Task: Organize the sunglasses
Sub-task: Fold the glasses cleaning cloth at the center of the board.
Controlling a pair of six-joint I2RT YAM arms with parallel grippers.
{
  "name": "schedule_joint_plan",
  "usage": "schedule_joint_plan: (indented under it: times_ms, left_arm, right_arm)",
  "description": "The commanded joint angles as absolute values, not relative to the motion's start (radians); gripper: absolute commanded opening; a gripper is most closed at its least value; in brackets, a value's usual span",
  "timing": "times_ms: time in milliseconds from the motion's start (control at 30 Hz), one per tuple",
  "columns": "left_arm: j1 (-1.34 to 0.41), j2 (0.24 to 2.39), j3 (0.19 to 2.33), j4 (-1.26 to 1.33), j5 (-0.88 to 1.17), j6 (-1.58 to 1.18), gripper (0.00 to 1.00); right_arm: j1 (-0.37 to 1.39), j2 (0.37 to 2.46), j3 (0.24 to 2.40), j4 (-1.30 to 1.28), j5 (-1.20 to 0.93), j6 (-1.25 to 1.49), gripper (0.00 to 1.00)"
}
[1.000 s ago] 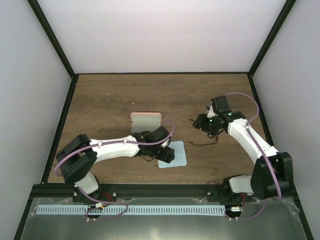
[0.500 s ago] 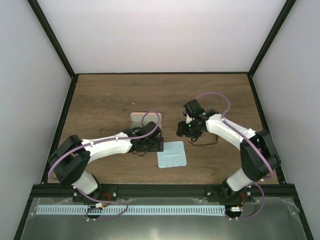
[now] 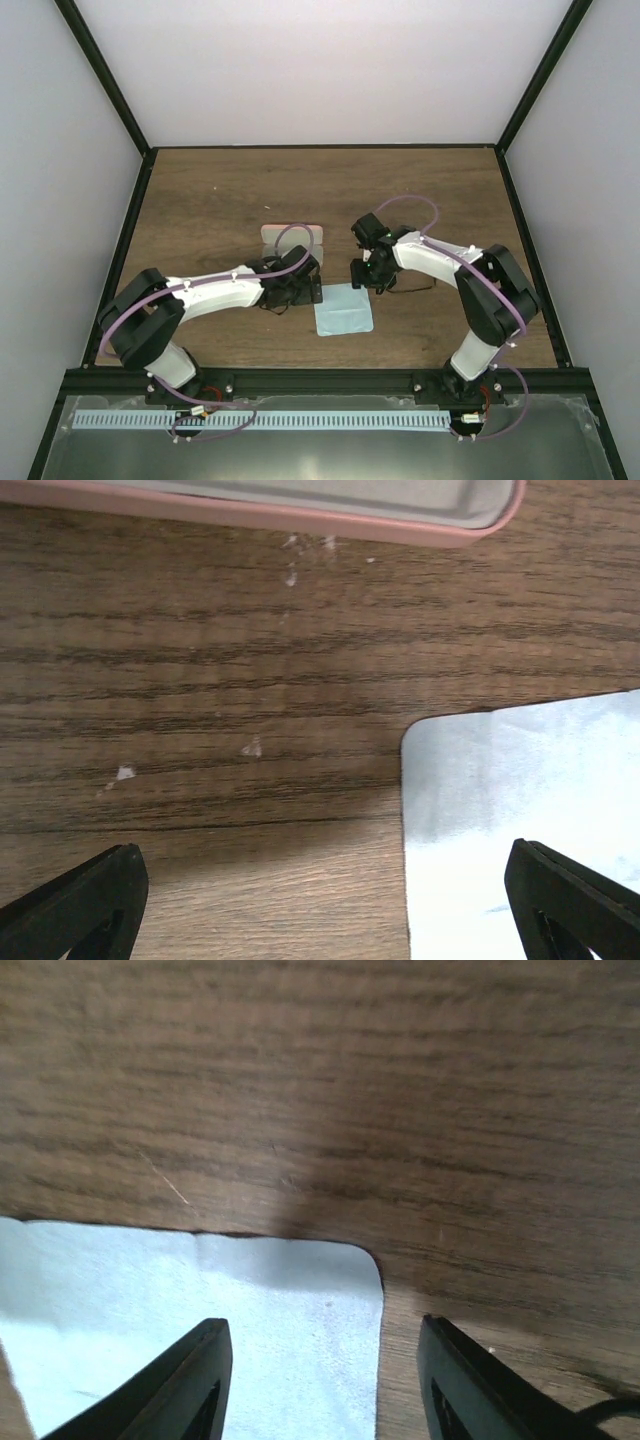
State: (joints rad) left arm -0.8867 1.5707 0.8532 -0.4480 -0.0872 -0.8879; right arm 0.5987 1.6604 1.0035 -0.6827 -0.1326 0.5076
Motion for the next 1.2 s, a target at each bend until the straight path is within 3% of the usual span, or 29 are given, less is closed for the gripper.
schedule_joint_plan:
  times_ms: [0, 667, 1167]
  left_arm:
    - [-0.875, 1.559, 0.829, -0.437, -0.107, -0.901, 1.00]
    - [-0.869, 1.576, 0.814, -0.418, -0.080, -0.870, 1.00]
    - [-0.869, 1.605, 0.813, -0.403, -0.070, -0.872, 1.00]
  right_arm:
    - [0.617, 1.686, 0.997, -0.693, -0.092, 0.520, 0.50]
    - [0.617, 1.767, 1.028, -0.678, -0.051, 0.518, 0.29]
    - [0.617, 1.786, 1.007, -0.668, -0.070, 0.522, 0.03]
